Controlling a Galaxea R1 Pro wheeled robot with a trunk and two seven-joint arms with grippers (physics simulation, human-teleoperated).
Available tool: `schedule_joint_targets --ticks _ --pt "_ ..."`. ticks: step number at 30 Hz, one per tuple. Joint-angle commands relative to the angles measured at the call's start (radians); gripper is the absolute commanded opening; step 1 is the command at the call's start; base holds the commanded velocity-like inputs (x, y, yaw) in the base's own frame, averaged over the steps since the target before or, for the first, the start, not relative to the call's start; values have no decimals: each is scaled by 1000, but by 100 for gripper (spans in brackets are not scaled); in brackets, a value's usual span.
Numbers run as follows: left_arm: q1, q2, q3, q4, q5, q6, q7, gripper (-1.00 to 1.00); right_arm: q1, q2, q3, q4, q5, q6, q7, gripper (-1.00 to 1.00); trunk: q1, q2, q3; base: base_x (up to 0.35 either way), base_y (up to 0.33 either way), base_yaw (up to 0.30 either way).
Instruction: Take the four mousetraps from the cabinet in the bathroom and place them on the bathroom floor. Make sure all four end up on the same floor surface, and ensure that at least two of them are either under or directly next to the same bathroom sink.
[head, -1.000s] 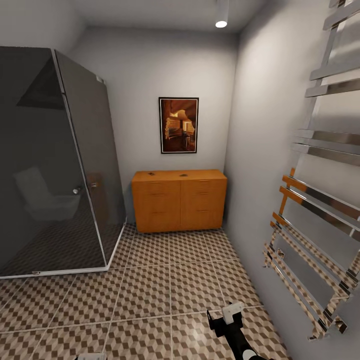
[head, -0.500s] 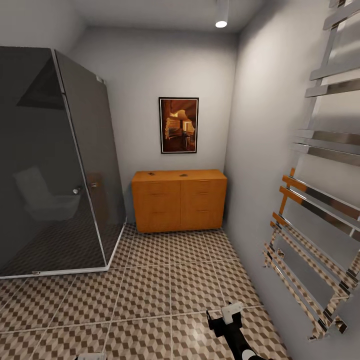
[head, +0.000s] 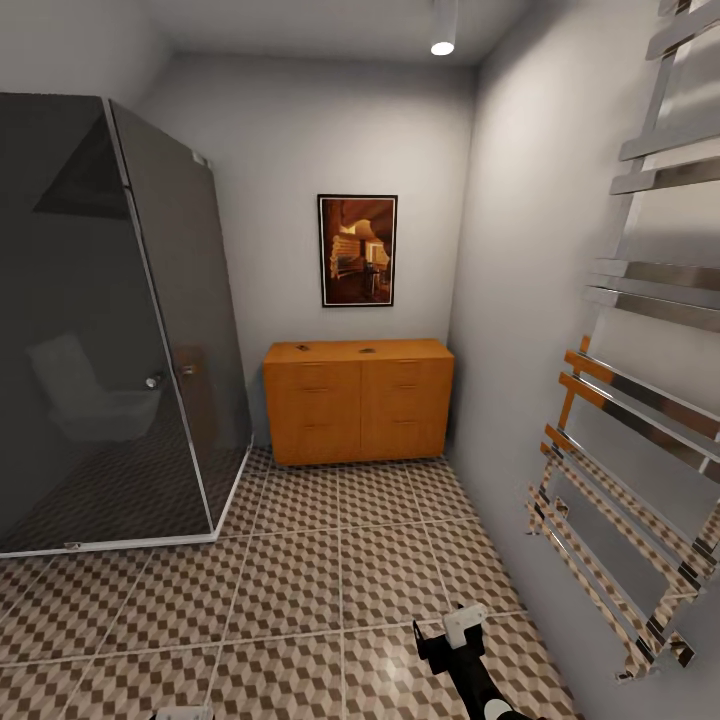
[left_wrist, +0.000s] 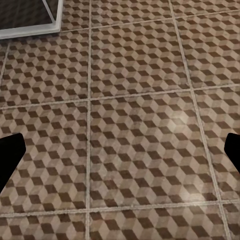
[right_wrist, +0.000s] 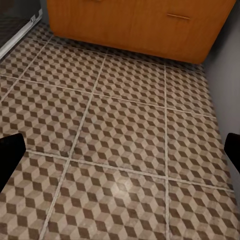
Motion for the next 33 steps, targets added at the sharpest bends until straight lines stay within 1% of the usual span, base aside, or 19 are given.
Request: schedule_joint_targets --ticks 1,33 --pt "-1 -1 -9 4 8 -5 -2 100 0 0 3 1 10 -1 -10 100 0 -1 0 0 0 0" --pt "-1 -1 -8 3 8 -6 -2 100 0 -3 3 1 10 -1 -10 100 0 -1 0 0 0 0"
